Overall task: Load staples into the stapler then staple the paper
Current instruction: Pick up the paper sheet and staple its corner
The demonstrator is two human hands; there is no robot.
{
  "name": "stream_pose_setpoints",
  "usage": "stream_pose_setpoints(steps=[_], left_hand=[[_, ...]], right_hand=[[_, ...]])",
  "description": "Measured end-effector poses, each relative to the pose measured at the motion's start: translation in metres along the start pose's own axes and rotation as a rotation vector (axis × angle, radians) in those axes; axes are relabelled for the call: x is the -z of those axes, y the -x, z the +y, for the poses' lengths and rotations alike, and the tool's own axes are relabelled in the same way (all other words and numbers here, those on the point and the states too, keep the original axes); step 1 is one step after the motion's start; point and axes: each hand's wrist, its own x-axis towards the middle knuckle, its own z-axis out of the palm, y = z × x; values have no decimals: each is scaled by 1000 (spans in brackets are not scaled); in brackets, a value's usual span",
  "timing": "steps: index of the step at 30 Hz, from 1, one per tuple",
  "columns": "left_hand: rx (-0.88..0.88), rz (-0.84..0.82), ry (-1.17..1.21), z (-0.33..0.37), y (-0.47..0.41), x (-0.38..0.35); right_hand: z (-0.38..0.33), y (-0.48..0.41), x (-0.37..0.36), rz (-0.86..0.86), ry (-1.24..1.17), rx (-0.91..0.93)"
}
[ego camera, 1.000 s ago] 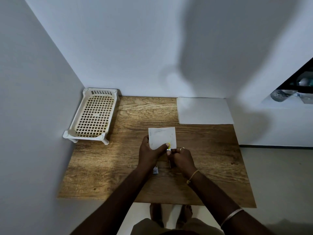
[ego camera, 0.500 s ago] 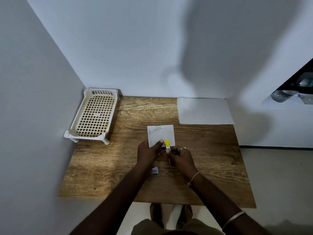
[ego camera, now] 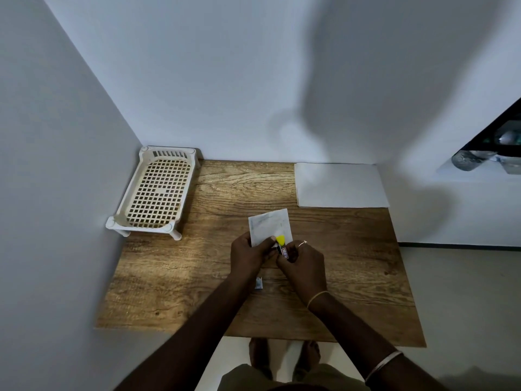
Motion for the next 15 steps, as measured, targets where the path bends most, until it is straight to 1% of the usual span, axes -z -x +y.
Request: stream_pose_setpoints(steps=[11,15], left_hand=[[-103,-2,-75,-2,0,-1],[-110,75,-138,-6,-1,2]], right_hand=[[-3,2,4,-1,34,71],[-6,2,3,20,30,54]])
